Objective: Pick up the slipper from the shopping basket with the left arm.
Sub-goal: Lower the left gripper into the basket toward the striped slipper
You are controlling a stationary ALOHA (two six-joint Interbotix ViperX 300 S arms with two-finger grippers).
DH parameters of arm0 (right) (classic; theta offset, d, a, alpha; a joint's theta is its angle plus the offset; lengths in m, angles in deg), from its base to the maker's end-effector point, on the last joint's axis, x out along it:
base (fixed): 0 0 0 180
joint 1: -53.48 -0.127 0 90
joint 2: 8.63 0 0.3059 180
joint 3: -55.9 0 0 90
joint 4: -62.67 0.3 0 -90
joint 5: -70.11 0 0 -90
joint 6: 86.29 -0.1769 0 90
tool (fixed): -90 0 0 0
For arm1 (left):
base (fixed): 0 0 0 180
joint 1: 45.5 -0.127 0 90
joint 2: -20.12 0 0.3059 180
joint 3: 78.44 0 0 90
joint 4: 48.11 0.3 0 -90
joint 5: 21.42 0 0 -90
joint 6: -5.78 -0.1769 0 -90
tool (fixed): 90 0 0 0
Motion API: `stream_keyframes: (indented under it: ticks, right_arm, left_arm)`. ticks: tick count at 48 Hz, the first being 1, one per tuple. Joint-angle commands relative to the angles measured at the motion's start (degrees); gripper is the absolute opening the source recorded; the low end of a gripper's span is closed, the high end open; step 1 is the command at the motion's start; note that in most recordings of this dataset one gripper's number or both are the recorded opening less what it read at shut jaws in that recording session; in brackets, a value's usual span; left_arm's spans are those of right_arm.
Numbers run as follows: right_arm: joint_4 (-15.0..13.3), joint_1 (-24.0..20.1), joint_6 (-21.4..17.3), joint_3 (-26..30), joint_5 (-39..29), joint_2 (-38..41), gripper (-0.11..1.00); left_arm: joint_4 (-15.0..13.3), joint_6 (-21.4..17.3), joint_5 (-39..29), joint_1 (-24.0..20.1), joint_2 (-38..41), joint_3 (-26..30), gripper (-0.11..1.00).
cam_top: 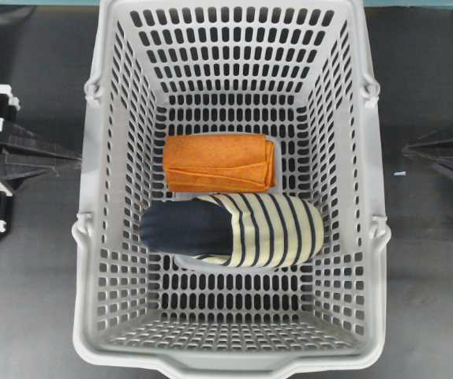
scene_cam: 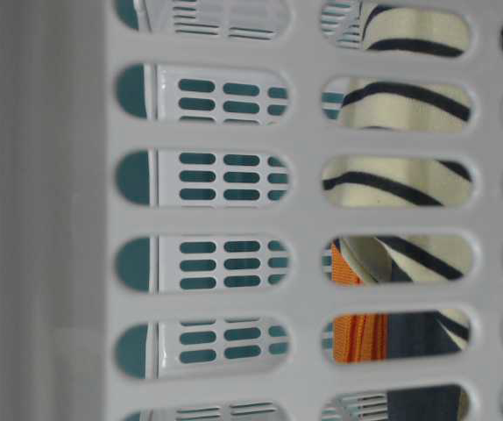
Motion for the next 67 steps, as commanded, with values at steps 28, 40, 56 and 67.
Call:
stream_keyframes:
  ticks: [28, 40, 56, 67]
  right_arm:
    - [0.4, -1.0, -1.5, 1.4, -12.4, -4.7, 0.0]
    - [0.4, -1.0, -1.6, 1.7, -17.7, -7.4, 0.0]
    - [0.4, -0.9, -1.6, 1.8, -20.7, -8.9, 0.0]
    - [0.6, -1.0, -1.6, 2.1, -22.1, -9.8, 0.33]
  left_arm:
    - [2.5, 3.9, -38.3, 5.0, 18.3, 32.2, 0.0]
    - [2.5, 3.9, -52.4, 5.9, 32.2, 45.7, 0.0]
    - [2.5, 4.0, -64.1, 6.0, 46.6, 60.3, 0.0]
    - [2.5, 4.1, -69.3, 6.0, 52.1, 65.7, 0.22]
